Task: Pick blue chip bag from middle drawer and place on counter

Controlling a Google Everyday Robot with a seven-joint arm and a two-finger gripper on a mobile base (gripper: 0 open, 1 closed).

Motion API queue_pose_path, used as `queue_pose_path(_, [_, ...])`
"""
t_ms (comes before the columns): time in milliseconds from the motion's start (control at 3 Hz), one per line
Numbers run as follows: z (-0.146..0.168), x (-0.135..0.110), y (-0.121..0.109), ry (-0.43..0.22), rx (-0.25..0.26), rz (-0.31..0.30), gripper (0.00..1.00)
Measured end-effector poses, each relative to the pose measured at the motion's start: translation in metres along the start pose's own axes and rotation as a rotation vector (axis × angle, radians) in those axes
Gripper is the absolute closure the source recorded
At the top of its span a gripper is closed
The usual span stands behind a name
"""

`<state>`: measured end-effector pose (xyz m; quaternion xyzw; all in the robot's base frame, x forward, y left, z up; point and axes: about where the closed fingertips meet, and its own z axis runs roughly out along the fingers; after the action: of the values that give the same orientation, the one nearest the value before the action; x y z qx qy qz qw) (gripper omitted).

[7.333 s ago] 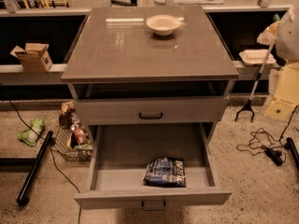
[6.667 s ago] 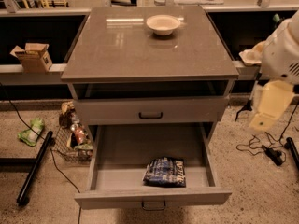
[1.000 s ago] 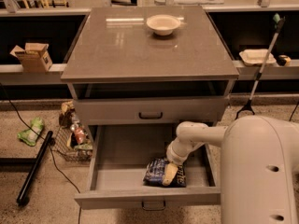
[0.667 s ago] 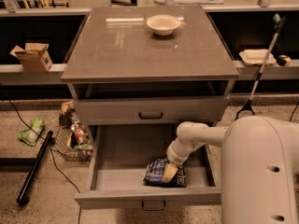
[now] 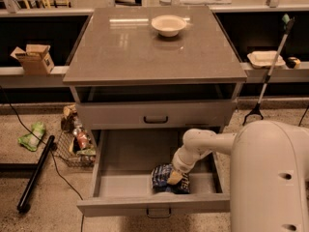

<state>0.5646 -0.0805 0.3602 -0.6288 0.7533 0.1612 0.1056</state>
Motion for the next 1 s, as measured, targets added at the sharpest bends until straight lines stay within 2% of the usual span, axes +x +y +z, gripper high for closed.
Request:
queue_pose_path(333, [-0.032, -0.008, 0.002, -0.071, 0.044, -0.022, 0.88])
queue_pose_path(667, [-0.09, -0.013, 0.005, -0.108, 0.15, -0.06, 1.0])
queue_pose_path(1000, [-0.159, -0.022, 0.005, -0.093, 0.249, -0.097, 1.0])
